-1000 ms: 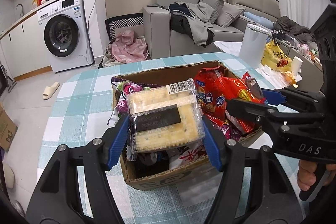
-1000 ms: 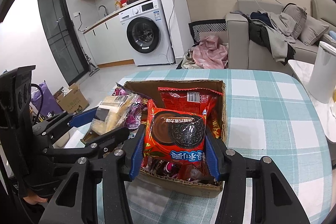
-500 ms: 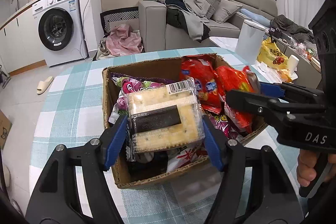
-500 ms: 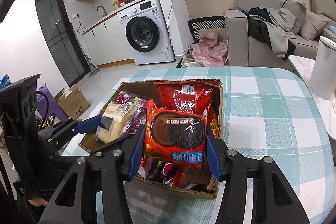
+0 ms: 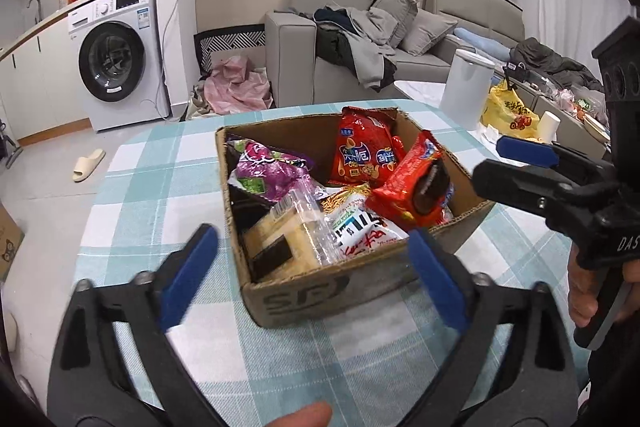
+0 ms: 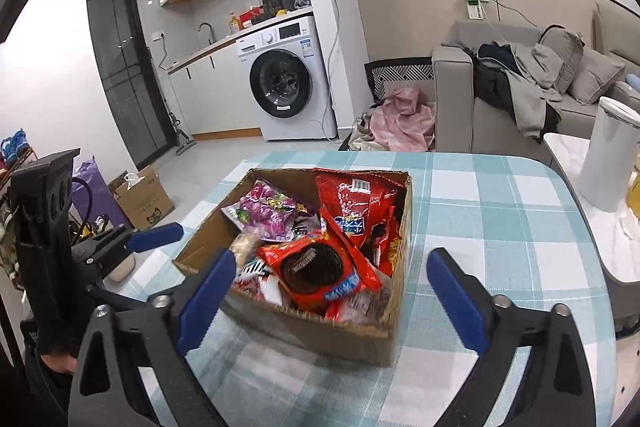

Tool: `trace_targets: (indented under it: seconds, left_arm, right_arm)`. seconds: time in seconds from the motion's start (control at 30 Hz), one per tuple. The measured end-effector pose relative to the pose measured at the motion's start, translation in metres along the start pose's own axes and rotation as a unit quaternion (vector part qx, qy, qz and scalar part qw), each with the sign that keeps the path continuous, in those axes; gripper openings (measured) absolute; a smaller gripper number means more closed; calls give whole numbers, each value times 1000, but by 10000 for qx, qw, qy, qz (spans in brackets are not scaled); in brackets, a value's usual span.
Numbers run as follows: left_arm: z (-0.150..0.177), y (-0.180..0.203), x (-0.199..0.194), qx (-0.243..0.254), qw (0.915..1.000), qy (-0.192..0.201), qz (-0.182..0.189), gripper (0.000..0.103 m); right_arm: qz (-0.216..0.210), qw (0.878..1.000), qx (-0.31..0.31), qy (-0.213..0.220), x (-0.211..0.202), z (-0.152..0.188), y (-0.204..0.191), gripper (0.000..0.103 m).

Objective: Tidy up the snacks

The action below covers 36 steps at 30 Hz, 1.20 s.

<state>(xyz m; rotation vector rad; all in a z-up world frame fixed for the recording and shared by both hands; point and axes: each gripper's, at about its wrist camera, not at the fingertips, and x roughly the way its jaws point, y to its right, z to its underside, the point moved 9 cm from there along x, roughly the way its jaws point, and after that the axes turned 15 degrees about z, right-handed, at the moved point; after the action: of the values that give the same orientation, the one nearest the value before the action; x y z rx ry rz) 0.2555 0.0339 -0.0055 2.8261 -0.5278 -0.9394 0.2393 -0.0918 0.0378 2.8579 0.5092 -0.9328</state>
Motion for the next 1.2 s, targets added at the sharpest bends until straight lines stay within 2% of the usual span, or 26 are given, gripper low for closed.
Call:
trace_targets:
  seconds: [0.37, 0.8, 0.97, 1.2]
  left_arm:
    - [15, 5, -43, -91, 9988, 474, -114, 102]
    - [39, 3, -62, -55, 9950, 943, -332, 102]
    - [48, -3, -66, -110, 9905, 1285, -473, 102]
    - [55, -4, -58, -23, 9908, 1224, -578, 102]
  right_arm:
    - [-180, 9986, -141, 487, -28, 12, -10, 103]
    - [-192, 9959, -272, 837, -29, 44, -18, 103]
    - [-140, 9949, -294, 958, -27, 52, -15, 103]
    - [-63, 9932, -272, 1130, -25, 60, -11, 103]
